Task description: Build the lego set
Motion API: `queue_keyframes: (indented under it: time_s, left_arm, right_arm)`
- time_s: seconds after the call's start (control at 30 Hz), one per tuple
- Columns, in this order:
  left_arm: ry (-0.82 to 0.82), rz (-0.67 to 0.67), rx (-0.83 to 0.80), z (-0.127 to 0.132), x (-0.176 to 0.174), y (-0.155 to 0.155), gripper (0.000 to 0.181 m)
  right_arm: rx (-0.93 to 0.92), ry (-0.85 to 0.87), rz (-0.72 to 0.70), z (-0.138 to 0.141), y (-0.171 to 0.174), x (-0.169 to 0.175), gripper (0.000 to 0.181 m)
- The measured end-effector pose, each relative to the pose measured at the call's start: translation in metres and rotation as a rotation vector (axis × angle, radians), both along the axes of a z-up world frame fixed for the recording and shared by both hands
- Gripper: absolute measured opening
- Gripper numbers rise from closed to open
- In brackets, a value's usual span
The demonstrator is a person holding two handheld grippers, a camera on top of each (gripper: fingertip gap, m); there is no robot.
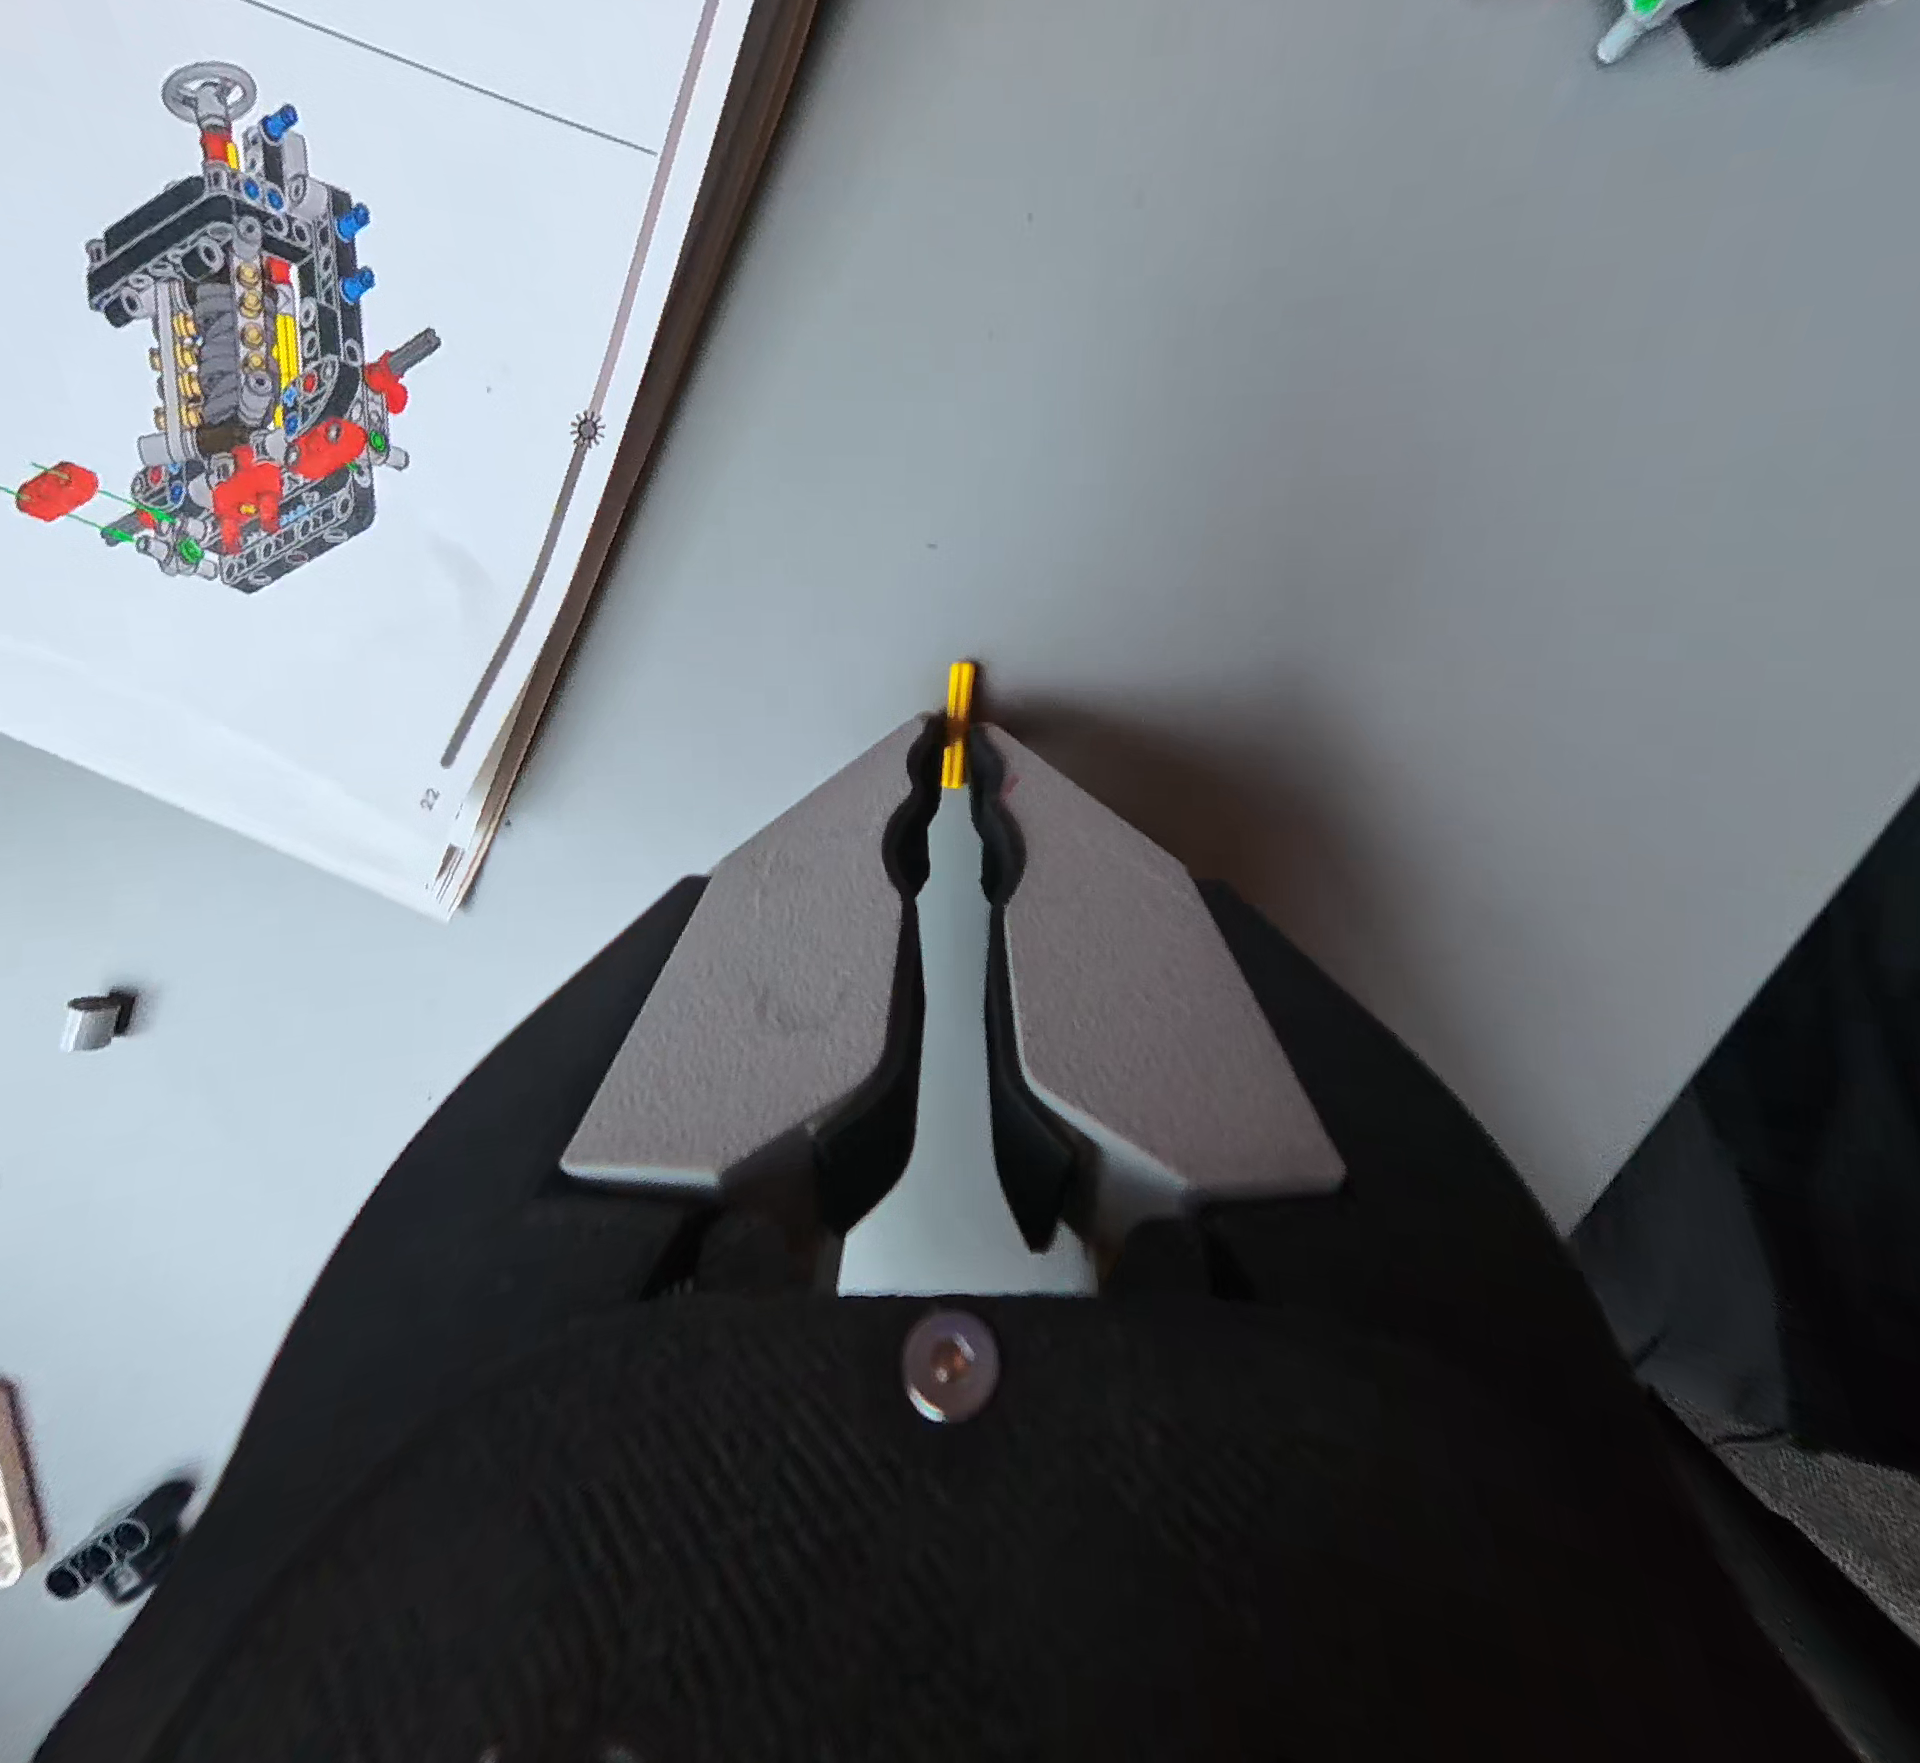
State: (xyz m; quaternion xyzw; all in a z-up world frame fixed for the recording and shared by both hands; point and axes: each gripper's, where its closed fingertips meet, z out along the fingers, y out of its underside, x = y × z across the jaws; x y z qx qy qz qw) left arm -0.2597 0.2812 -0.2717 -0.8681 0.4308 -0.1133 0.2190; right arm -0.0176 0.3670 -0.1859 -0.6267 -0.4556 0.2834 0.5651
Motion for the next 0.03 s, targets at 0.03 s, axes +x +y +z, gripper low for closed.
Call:
queue_keyframes:
  time_s: [0.03]
  left_arm:
    - [-0.002, 0.003, 0.003, 0.0, 0.0013, 0.0011, 0.003]
  right_arm:
    - [-0.002, 0.006, 0.0, 0.0006, 0.0002, 0.0004, 0.03]
